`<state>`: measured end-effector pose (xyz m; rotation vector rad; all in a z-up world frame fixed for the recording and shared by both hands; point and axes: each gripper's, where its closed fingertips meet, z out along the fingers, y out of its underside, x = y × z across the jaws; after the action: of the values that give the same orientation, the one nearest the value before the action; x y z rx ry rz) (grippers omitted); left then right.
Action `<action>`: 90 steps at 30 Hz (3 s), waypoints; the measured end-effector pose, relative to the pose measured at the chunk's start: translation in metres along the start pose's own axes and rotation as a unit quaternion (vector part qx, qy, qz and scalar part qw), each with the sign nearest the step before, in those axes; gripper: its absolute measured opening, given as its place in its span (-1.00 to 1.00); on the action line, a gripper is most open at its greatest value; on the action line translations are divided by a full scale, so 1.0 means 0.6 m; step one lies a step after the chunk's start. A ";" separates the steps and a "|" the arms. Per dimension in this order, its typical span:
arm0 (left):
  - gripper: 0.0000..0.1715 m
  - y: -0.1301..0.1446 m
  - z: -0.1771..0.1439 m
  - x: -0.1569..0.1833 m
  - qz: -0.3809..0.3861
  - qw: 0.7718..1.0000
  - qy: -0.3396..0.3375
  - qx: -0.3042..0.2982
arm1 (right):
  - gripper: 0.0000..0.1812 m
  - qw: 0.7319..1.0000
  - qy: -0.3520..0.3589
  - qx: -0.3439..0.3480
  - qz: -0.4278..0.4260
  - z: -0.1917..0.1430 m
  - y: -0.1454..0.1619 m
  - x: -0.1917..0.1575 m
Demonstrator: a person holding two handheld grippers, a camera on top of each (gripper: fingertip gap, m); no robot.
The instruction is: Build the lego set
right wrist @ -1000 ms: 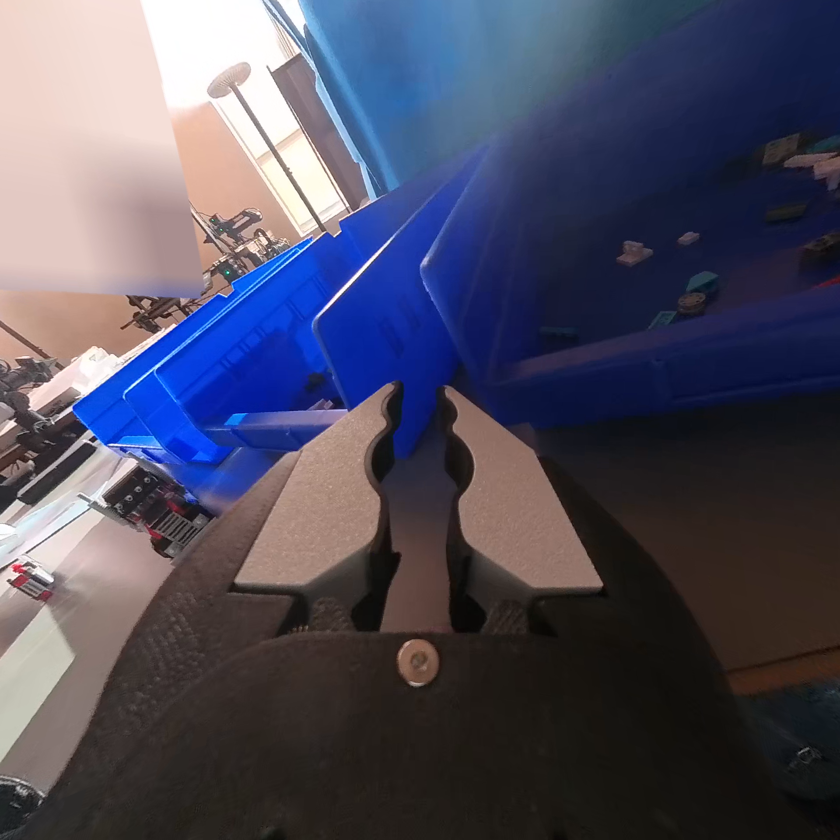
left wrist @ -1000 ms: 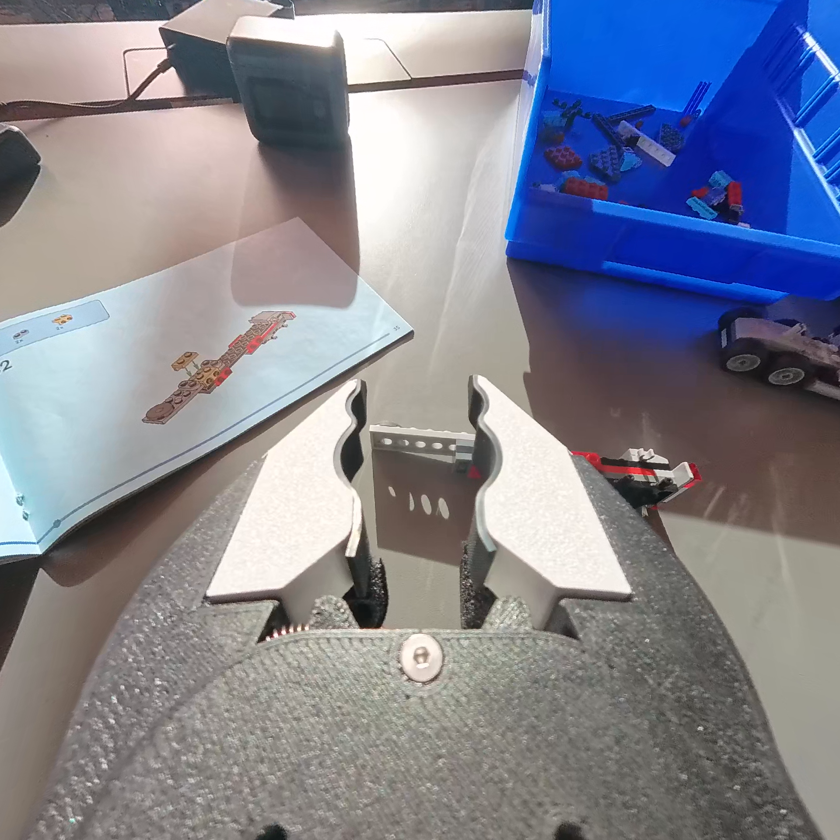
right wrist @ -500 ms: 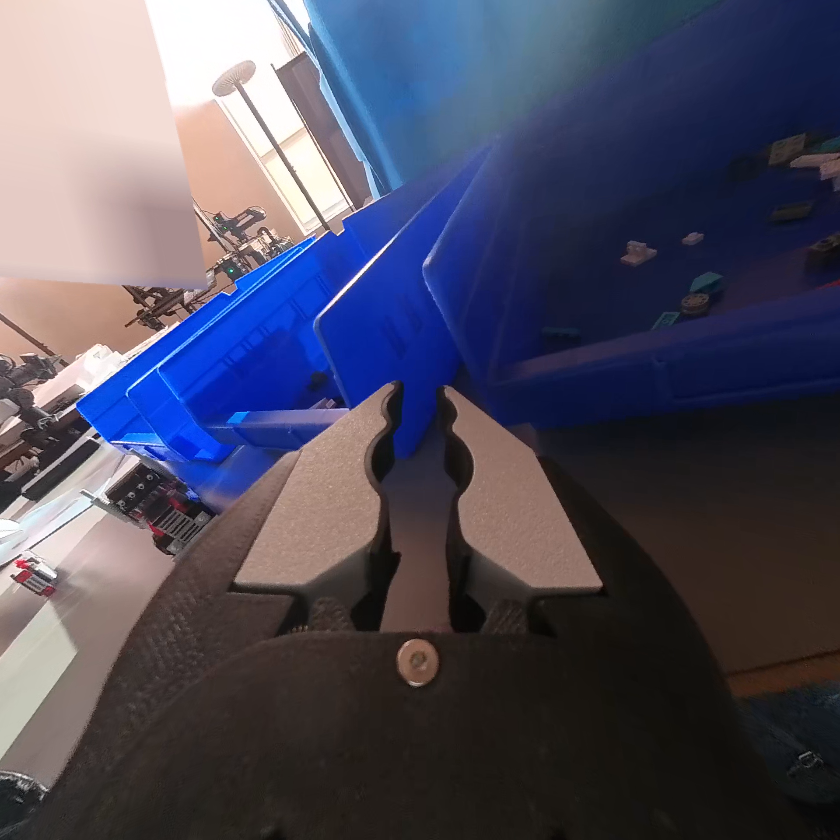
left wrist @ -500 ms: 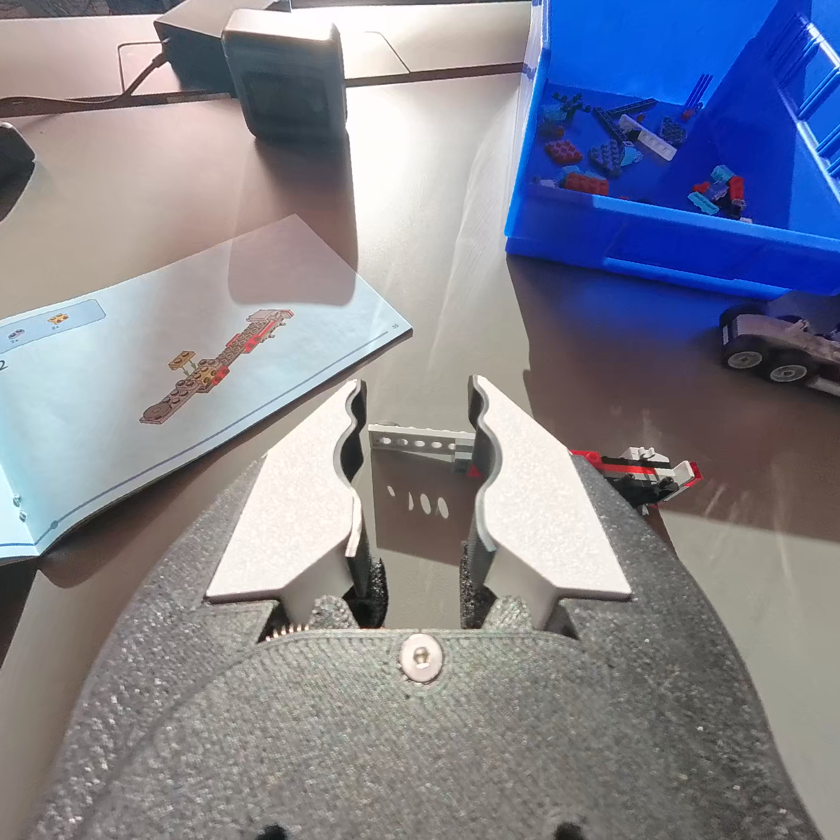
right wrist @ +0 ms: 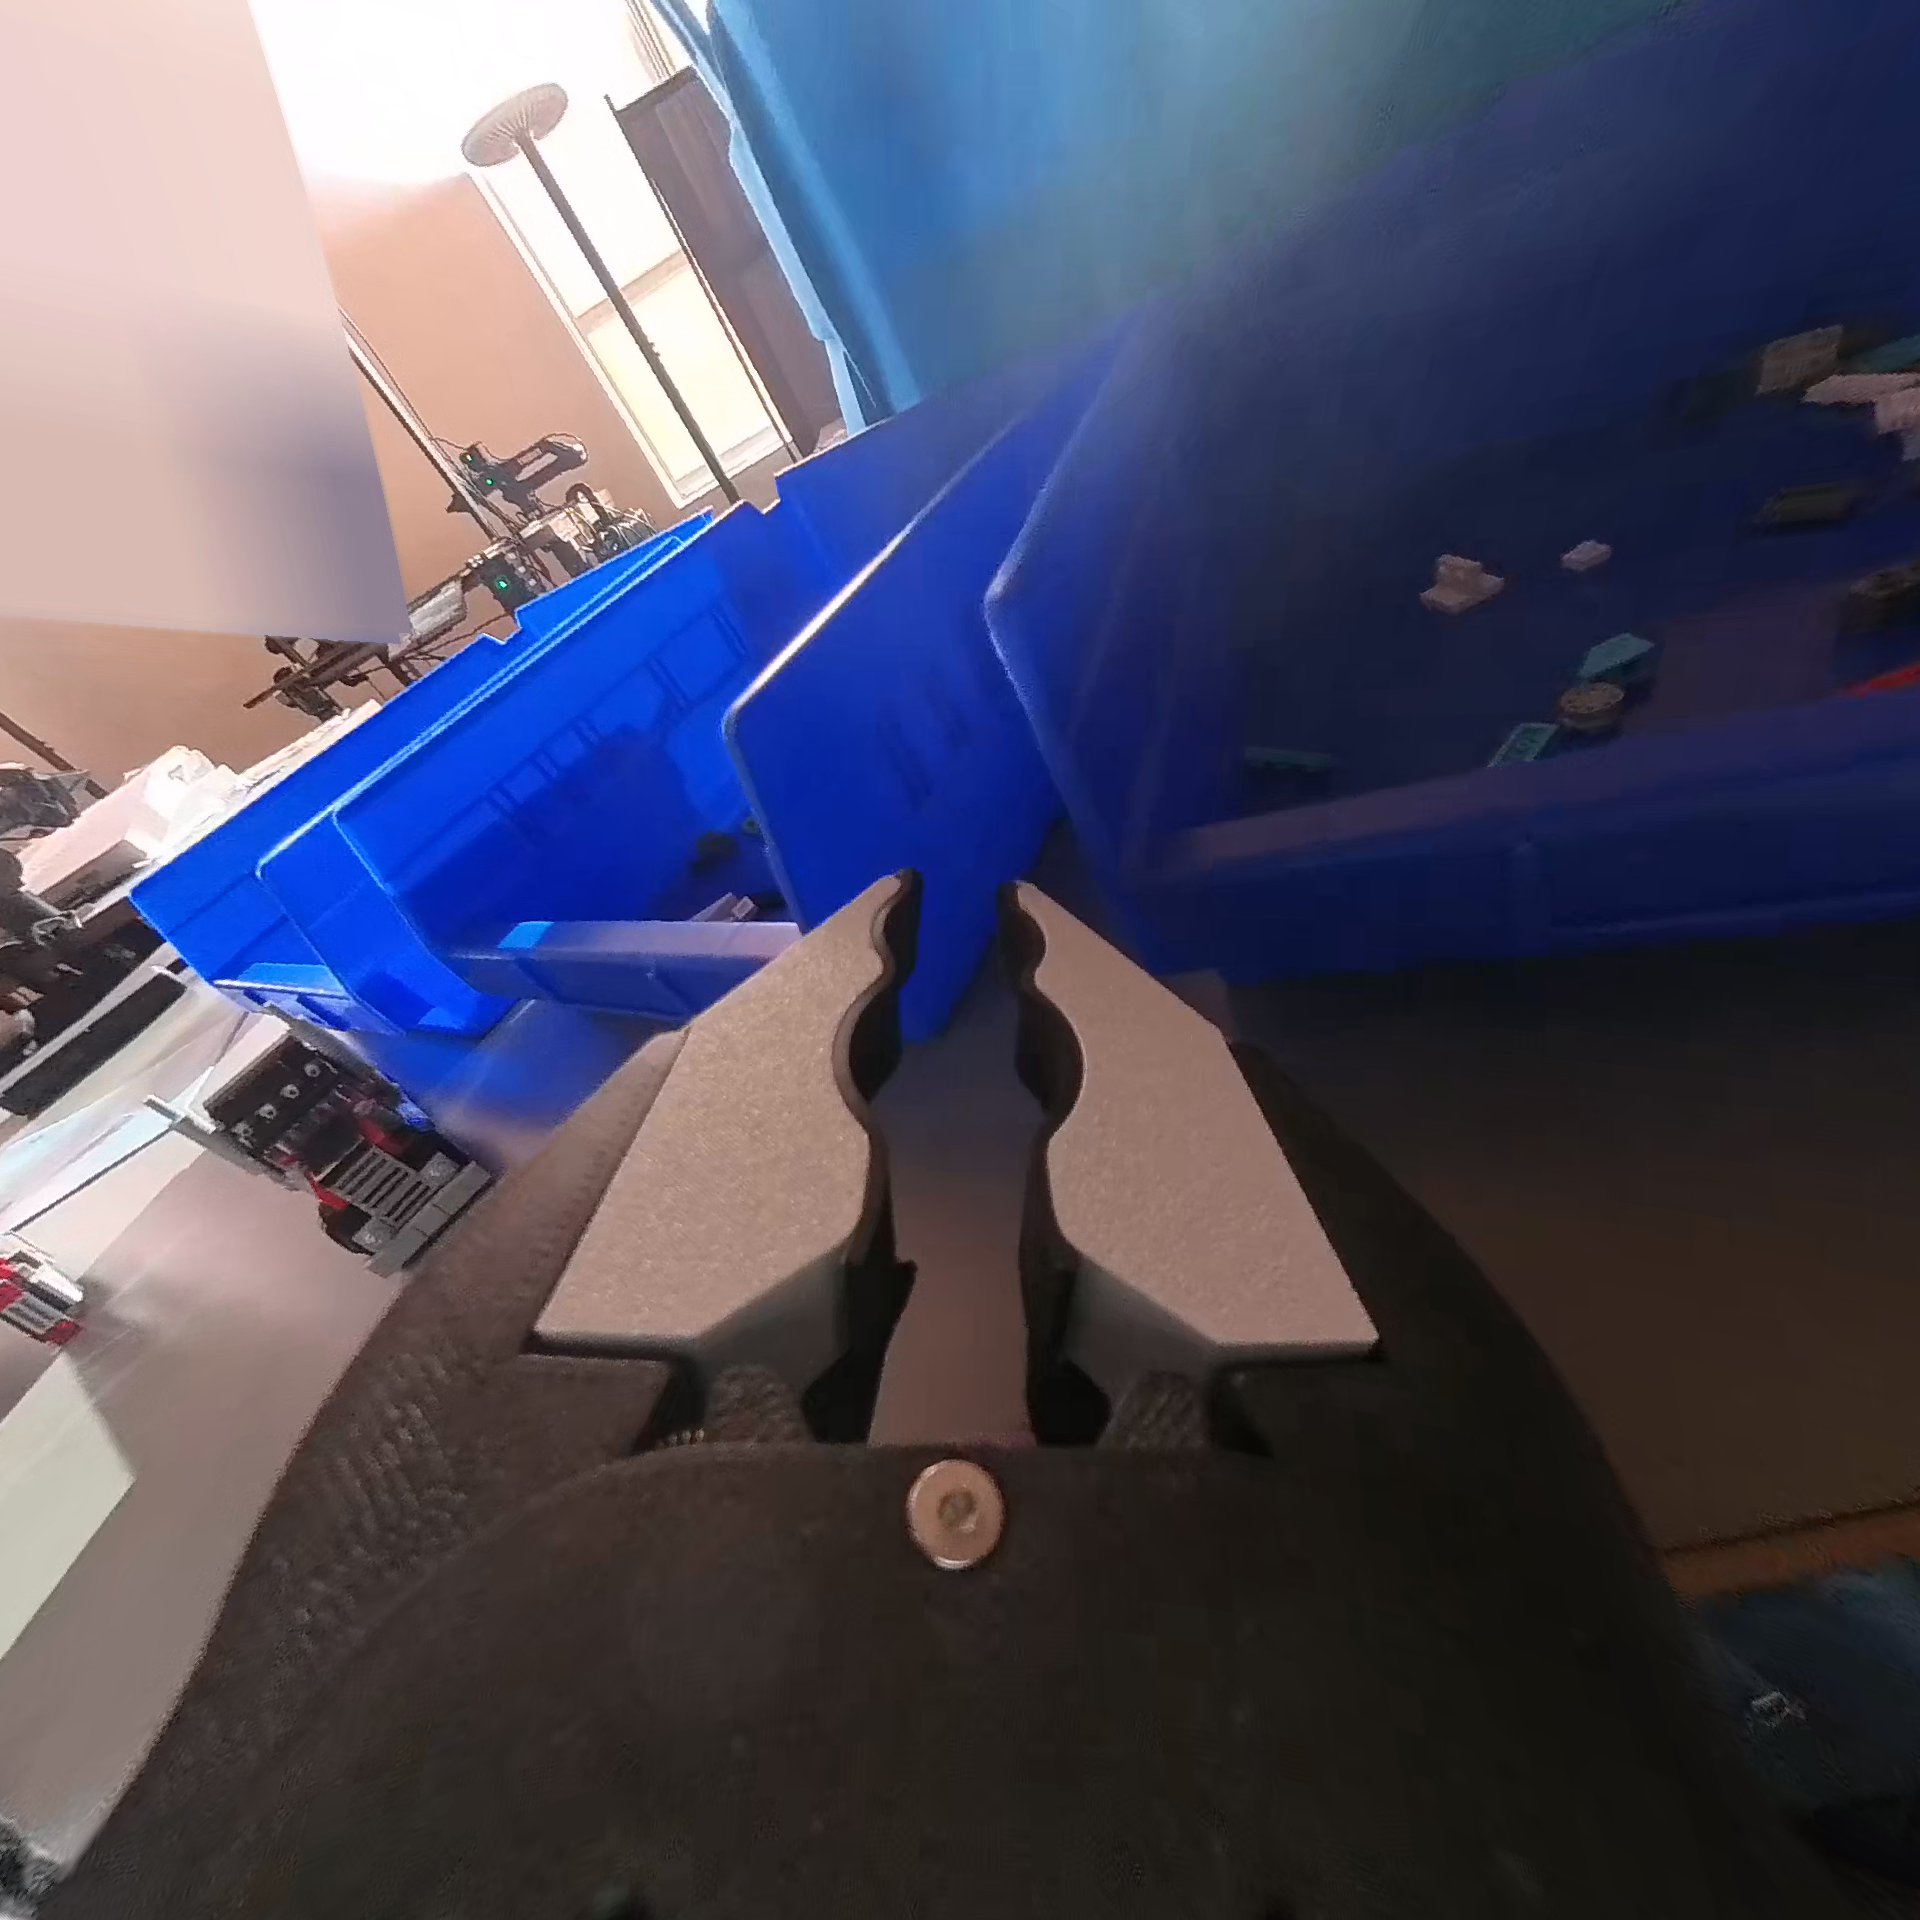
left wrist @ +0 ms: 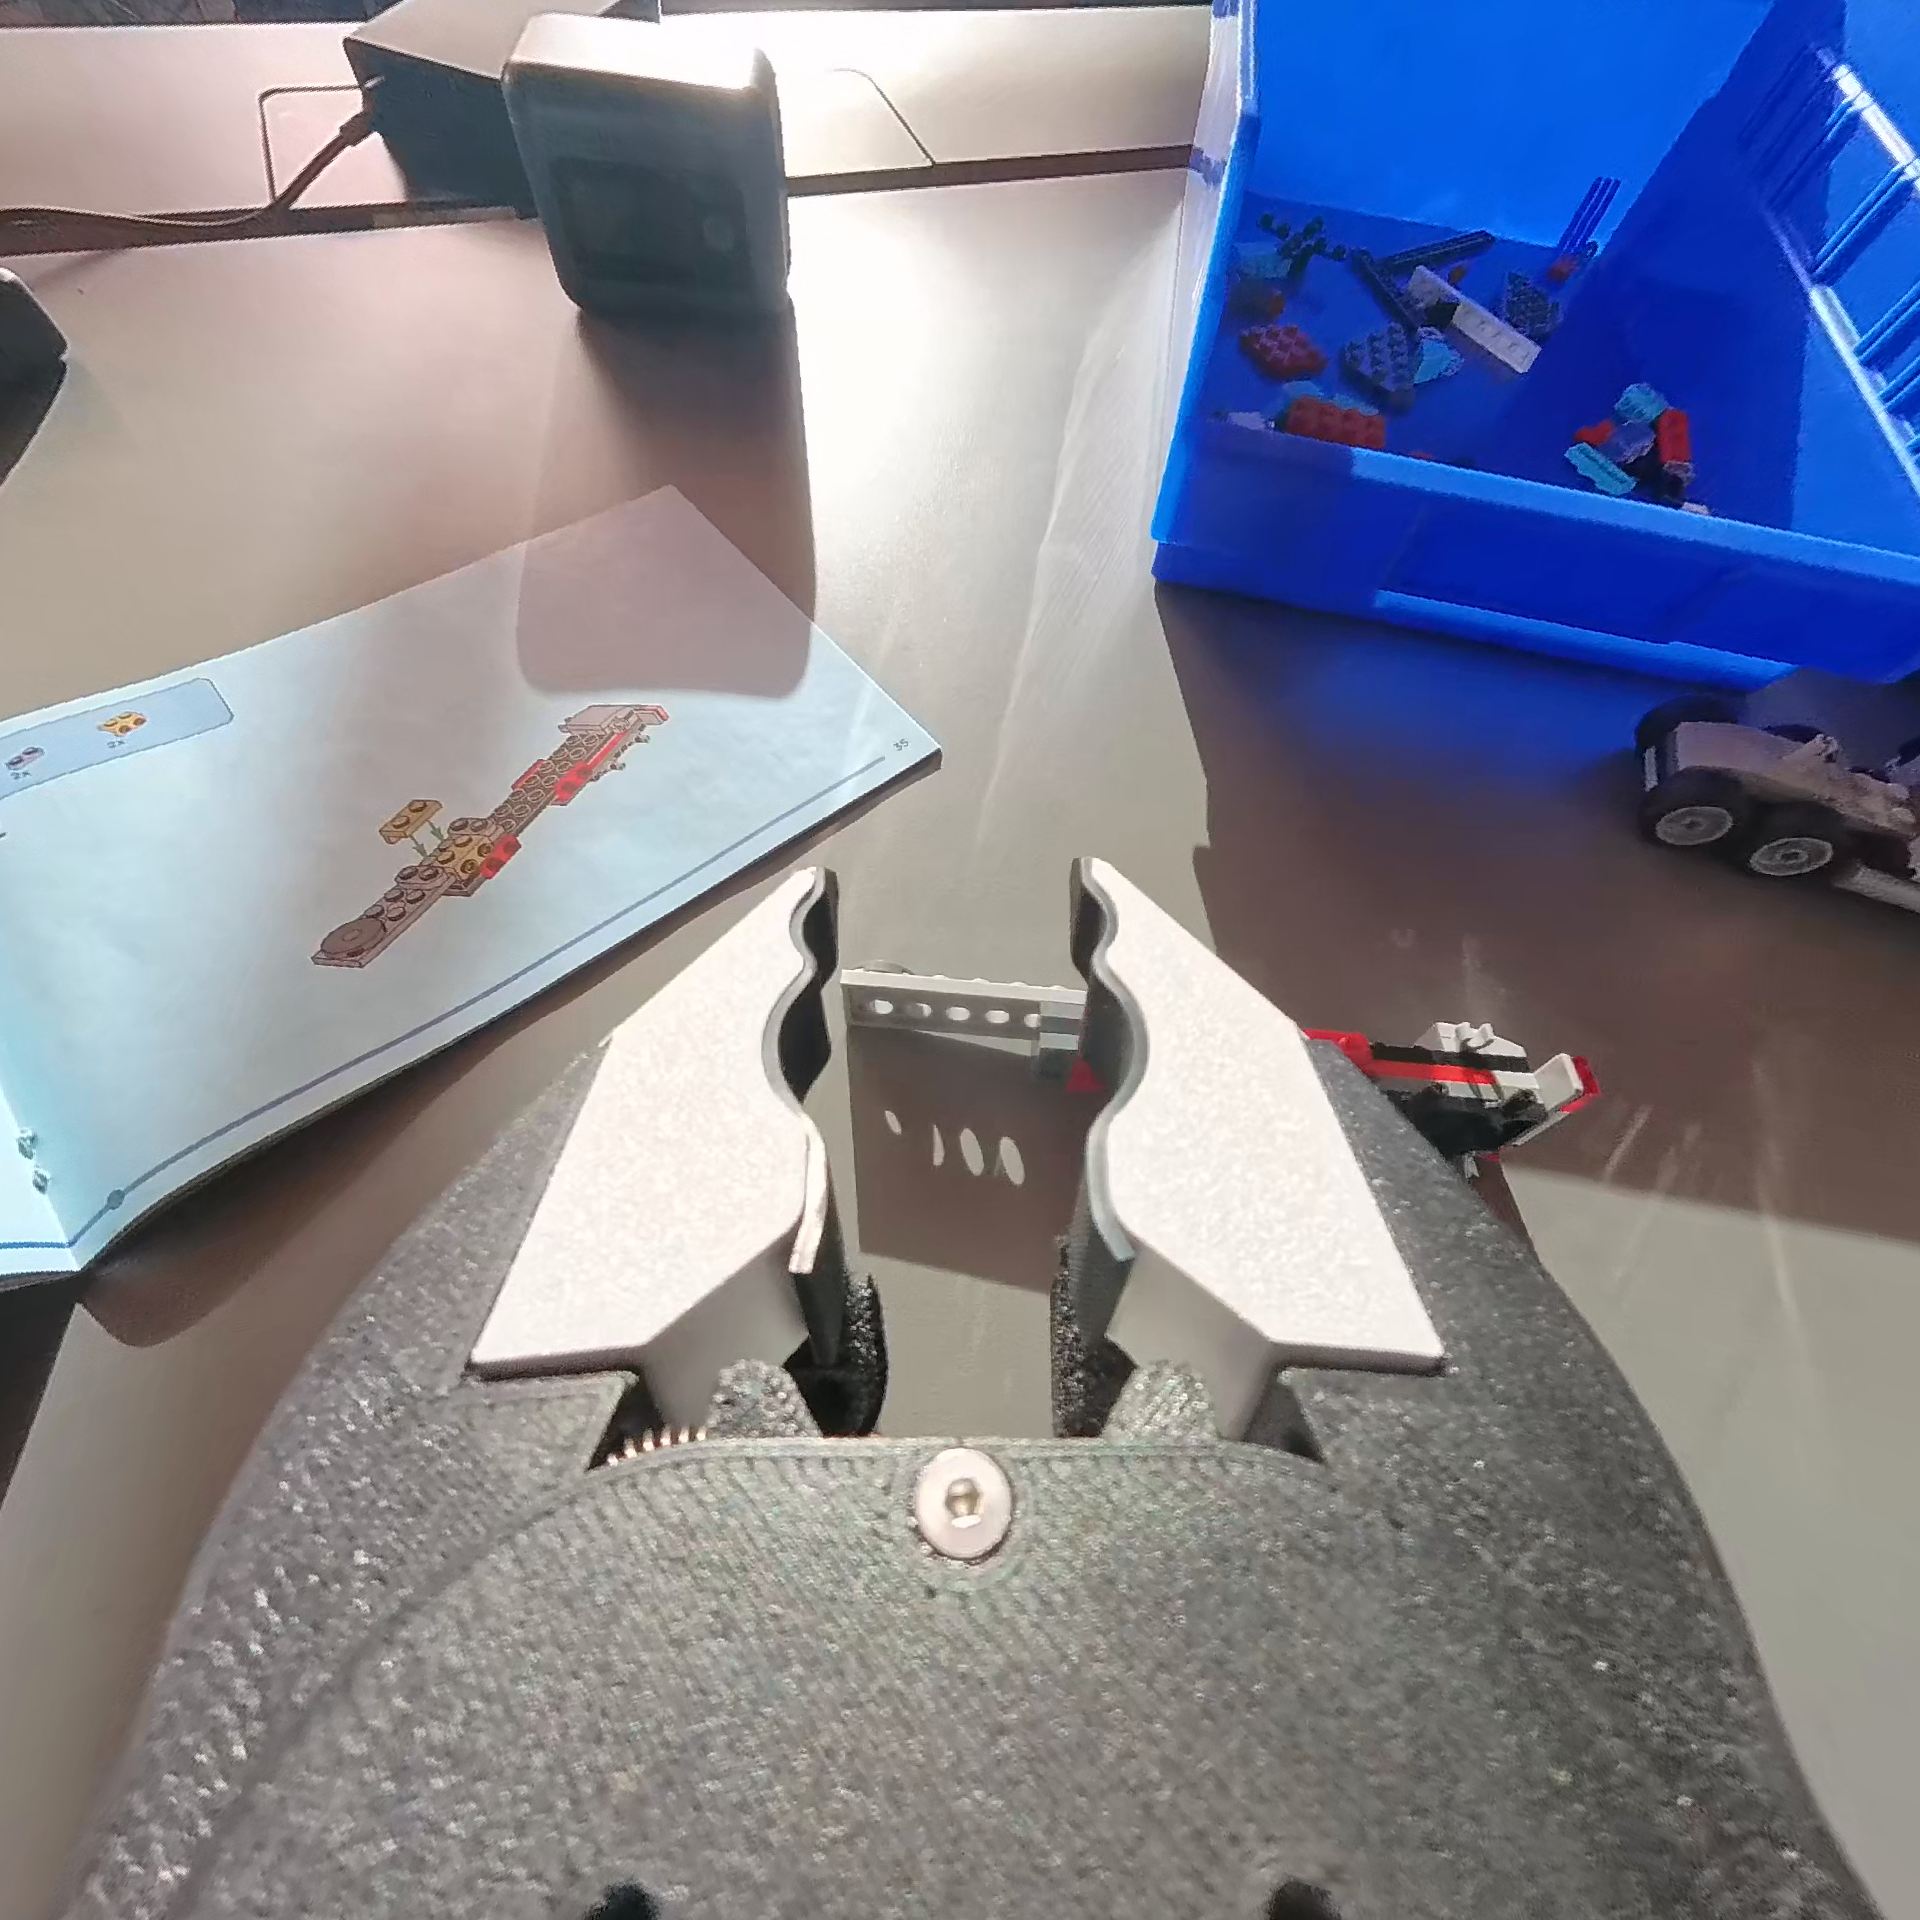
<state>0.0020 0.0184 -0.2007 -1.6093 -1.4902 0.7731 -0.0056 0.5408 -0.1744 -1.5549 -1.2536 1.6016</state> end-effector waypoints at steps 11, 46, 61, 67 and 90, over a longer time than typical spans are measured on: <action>-0.46 0.003 0.002 -0.002 0.003 1.000 -0.008 -0.007 | -0.81 0.999 0.014 -0.016 -0.036 0.006 0.007 -0.005; -0.45 0.007 -0.013 0.019 -0.072 0.990 0.120 -0.006 | -0.75 0.977 -0.157 -0.065 -0.126 0.112 0.052 -0.278; -0.45 0.025 0.008 0.028 -0.026 0.993 0.101 -0.053 | -0.74 0.984 -0.127 -0.083 -0.090 0.136 0.064 -0.256; -0.45 0.028 0.012 0.028 -0.015 0.994 0.091 -0.062 | -0.75 0.986 -0.132 -0.071 -0.070 0.132 0.057 -0.251; -0.45 0.028 0.014 0.026 -0.032 0.993 0.098 -0.064 | -0.78 0.985 -0.144 -0.083 -0.049 0.125 0.061 -0.249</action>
<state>0.0051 0.0349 -0.2179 -1.6721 -1.4643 0.4770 -0.0472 0.3764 -0.1522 -1.3670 -1.6287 1.7400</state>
